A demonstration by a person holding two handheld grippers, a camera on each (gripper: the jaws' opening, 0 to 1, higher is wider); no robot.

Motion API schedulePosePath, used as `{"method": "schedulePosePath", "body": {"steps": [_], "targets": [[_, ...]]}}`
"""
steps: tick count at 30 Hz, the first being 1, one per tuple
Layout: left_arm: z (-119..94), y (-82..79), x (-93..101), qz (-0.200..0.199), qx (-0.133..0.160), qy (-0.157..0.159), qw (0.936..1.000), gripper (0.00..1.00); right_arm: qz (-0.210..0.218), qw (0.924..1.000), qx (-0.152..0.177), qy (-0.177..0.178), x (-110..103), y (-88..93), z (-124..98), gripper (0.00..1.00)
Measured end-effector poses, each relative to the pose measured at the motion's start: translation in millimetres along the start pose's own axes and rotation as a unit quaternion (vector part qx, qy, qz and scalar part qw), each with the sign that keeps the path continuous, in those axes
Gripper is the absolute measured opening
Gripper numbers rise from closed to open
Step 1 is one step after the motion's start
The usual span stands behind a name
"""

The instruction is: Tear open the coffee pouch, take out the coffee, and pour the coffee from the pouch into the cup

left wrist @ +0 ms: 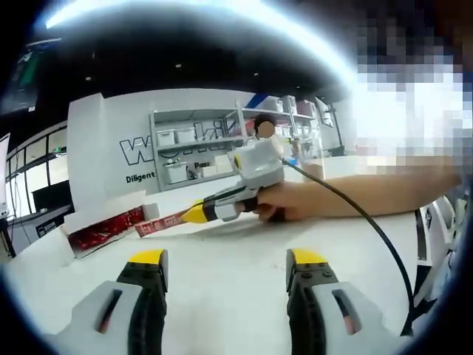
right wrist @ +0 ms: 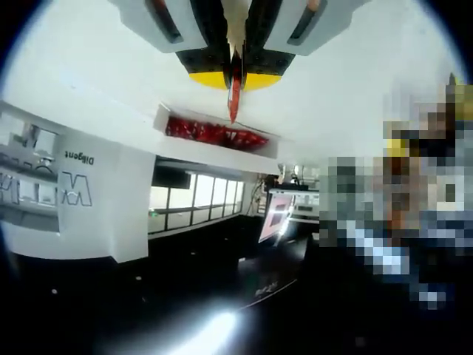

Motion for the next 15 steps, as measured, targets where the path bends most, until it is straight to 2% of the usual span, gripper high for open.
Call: {"method": "schedulePosePath", "body": {"steps": [15], "targets": [[0.2, 0.1, 0.2, 0.0, 0.0, 0.0, 1.0, 0.67, 0.0, 1.0, 0.0, 0.001, -1.0, 0.4, -4.1, 0.07]]}}
Point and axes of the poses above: the point that each gripper's makers call its tool centre point, and the gripper's own axes: z roughly forward along the fingers, x roughly to its right, y roughly out of its underside, the point moved 9 cm from there along -z, roughly backward along the fingers
